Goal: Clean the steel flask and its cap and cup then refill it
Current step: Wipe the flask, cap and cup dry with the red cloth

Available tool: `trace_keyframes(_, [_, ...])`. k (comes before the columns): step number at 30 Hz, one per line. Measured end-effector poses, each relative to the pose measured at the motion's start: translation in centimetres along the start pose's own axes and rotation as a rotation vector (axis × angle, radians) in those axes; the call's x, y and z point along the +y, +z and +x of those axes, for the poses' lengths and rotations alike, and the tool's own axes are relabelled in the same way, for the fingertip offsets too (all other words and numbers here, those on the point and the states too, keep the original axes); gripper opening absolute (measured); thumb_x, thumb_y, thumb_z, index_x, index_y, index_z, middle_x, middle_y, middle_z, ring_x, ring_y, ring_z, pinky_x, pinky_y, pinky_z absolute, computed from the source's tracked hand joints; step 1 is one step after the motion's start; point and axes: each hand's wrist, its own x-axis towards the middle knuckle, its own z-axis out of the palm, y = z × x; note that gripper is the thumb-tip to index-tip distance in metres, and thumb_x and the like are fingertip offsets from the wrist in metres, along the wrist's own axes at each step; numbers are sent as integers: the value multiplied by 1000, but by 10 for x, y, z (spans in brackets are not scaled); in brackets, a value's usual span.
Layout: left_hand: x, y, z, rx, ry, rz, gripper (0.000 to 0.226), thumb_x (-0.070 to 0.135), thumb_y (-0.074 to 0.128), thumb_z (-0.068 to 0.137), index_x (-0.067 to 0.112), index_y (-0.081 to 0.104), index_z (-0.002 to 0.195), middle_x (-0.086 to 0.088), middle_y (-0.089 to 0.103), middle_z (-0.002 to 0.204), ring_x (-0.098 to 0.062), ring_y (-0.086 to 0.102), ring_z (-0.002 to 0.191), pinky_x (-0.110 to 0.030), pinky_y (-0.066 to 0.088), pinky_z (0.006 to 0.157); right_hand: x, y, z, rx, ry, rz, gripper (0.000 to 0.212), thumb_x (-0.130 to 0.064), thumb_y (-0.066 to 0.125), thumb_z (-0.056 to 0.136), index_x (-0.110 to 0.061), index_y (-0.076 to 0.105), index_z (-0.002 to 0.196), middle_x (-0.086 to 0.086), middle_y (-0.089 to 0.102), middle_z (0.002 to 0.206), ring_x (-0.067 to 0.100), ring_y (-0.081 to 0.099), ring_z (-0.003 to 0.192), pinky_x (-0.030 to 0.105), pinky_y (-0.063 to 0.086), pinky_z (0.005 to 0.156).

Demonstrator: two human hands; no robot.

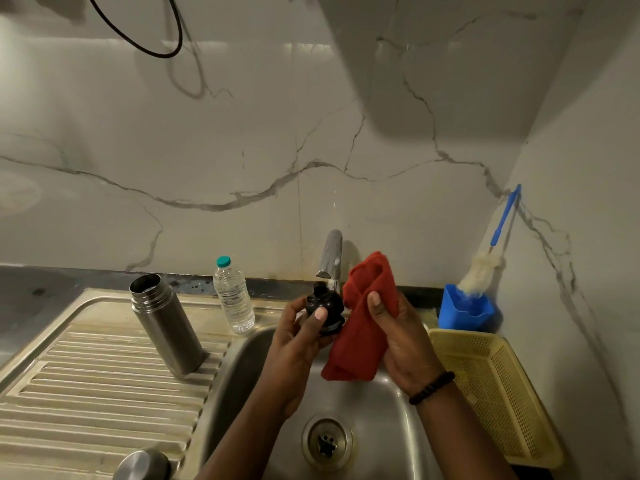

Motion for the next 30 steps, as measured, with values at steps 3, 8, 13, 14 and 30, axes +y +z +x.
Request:
trace_keyframes(3, [-2,-5,1,-10,16,93,50,35,61,88,18,57,134,-9,67,127,-28,66,116,-36,57,89,-6,-4,4,-76,-21,-33,63,-67,63,76,-30,56,127,5,68,117,25,67,108,45,56,87])
trace_keyframes(8, [2,3,-3,-73,63,266,42,37,56,93,26,58,133,-3,70,122,-22,66,112,-34,56,91,-17,-5,12,-307,-65,-567,39,-35,65,90,-31,56,128,-8,62,120,10,61,110,30,54,92])
trace_keyframes(13, [7,-1,-10,-174,101,440,45,22,62,96,24,51,139,6,69,122,-10,64,116,-21,52,92,-17,-6,15,-258,-107,-787,35,-28,74,84,-31,62,117,-16,62,111,-2,58,102,17,45,87])
trace_keyframes(14, [7,-2,-10,-209,112,484,49,18,65,95,24,48,140,7,67,124,-9,62,119,-20,52,92,-18,-6,14,-249,-102,-812,34,-27,74,84,-29,63,116,-15,61,110,0,59,99,18,45,86])
trace_keyframes(30, [9,-8,5,-91,162,674,61,55,84,69,39,62,123,10,54,121,-4,57,111,-20,54,88,16,-9,-3,-27,231,313,33,-33,74,78,-15,74,106,16,70,113,30,69,102,55,50,97])
